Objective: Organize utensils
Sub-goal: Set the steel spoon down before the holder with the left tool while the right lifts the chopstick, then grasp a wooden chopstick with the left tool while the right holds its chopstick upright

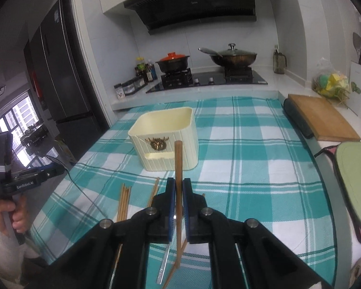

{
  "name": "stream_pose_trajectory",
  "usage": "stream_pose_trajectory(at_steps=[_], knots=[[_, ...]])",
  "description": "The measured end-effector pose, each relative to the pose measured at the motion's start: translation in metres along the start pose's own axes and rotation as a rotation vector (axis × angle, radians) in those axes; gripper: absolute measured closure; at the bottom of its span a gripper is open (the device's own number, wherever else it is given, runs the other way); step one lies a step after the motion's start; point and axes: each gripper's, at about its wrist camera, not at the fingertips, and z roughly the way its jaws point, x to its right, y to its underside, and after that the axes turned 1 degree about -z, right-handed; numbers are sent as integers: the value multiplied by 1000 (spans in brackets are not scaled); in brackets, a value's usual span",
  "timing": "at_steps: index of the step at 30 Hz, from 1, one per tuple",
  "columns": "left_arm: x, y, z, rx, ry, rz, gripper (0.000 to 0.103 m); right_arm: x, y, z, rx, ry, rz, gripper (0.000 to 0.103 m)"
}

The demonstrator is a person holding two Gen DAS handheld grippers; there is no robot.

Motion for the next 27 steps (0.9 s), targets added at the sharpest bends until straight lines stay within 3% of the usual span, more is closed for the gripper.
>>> stream_pose_trajectory(at_steps=[1,2,4,13,15,19,27], knots=[[0,-2,-2,8,-7,-1,93,-4,-2,-4,20,7,-11,97],[-1,-4,-2,-3,5,3,100,-7,-4,-6,37,12,-19,97],[-5,-6,-4,-4,37,-26,100,-13,-8,-9,61,16,-32,97],[-11,-2,4,-45,16,-12,100,-21,-16,-14,103,2,-26,97],[-8,3,11,-72,7,15,99,-20,-16,-18,112,3,-23,97],[7,10,32,-130,35,99,68,-12,-17,-25,120,8,-10,97],[40,5,79,-227,134,179,59,4,-12,-35,122,23,13,97]])
